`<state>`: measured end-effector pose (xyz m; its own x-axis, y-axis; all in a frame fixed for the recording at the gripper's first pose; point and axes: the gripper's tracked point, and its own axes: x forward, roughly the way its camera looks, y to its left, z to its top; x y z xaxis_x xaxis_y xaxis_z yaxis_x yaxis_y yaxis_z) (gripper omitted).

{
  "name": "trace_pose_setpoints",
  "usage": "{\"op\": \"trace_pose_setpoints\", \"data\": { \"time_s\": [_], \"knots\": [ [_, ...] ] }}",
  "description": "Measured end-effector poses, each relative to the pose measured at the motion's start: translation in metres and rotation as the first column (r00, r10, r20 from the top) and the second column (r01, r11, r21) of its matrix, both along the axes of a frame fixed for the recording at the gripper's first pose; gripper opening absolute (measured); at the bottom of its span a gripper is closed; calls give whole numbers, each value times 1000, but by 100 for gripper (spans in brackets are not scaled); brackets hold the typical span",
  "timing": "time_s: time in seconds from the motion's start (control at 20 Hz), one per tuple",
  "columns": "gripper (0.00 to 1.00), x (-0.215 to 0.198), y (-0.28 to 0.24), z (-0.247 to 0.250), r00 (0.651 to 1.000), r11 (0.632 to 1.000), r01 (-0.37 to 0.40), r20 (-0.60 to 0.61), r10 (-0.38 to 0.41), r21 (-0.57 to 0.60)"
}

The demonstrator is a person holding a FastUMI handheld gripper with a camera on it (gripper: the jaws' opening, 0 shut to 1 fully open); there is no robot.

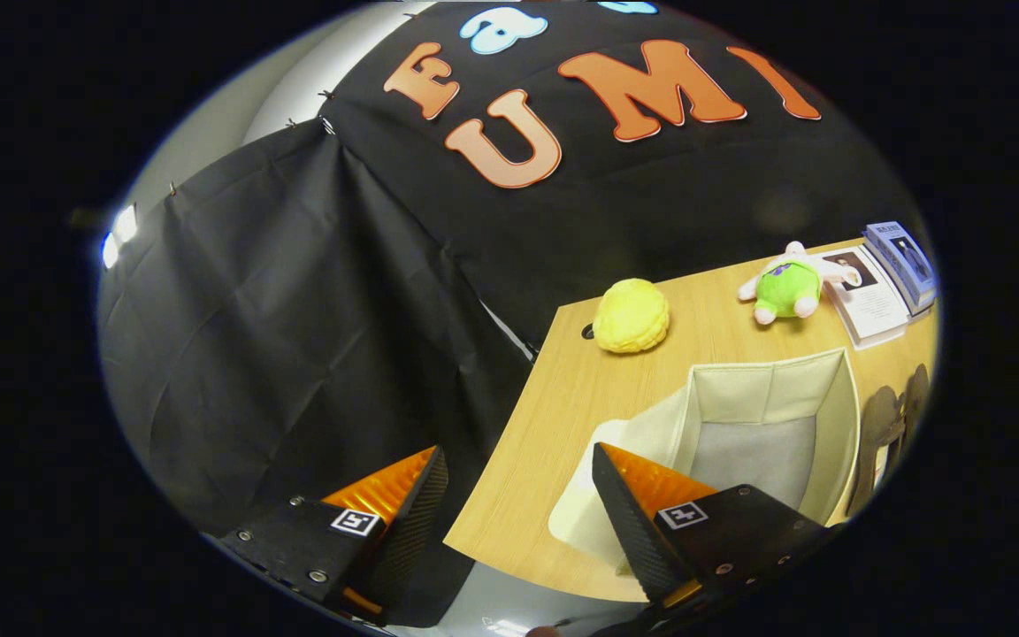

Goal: Open the storage box then place both shoes into the box .Put the left shoe in first, then the right shoe, with the right side of both shoes facing outward in a uniform manner.

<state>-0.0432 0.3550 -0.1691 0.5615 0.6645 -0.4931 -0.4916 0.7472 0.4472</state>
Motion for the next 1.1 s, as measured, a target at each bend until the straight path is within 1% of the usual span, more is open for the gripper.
{"op": "trace_pose_setpoints", "data": {
  "time_s": [0.2, 0.3, 0.6, 0.75, 0.9, 1.1],
  "knots": [
    [98, 14, -33, 7, 998, 998, 60, 36, -60, -7],
    [98, 22, -53, 10, 993, 995, 102, 56, -101, -13],
    [98, 39, -121, 15, 970, 973, 225, 102, -220, -42],
    [98, 45, -162, 15, 949, 954, 292, 146, -279, -72],
    [98, 51, -206, 9, 924, 926, 358, 191, -332, -121],
    [98, 50, -264, -12, 895, 883, 434, 193, -401, -178]
  ]
}}
